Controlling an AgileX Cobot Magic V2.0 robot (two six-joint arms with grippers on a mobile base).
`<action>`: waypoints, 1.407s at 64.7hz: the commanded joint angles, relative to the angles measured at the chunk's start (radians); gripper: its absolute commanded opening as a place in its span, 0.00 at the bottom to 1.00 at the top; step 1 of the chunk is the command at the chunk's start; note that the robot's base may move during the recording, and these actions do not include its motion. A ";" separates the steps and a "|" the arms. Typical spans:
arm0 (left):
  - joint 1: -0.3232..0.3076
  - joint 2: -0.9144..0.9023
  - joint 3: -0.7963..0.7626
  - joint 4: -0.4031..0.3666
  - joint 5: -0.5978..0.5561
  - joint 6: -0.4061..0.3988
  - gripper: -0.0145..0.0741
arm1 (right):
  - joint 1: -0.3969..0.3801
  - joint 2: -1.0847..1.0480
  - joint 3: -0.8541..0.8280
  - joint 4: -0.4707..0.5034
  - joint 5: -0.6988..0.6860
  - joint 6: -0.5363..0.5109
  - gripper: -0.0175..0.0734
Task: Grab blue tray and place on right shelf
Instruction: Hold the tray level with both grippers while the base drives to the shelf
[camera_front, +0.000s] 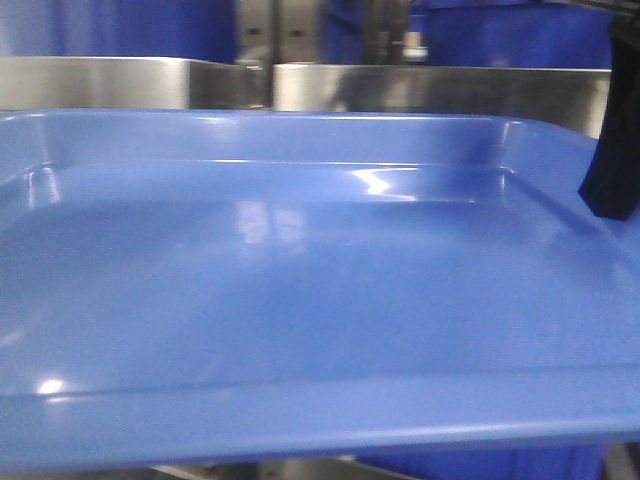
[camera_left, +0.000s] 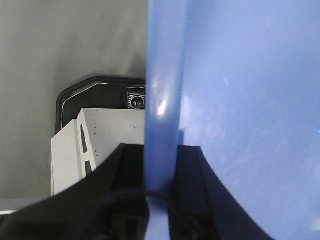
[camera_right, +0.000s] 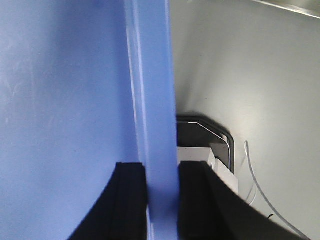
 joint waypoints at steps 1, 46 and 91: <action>0.009 -0.022 -0.025 0.066 0.155 -0.014 0.11 | -0.009 -0.025 -0.024 -0.090 0.018 0.007 0.35; 0.009 -0.022 -0.025 0.066 0.155 -0.014 0.11 | -0.009 -0.025 -0.024 -0.090 0.018 0.007 0.35; 0.009 -0.022 -0.025 0.066 0.155 -0.014 0.11 | -0.009 -0.025 -0.024 -0.090 0.018 0.007 0.35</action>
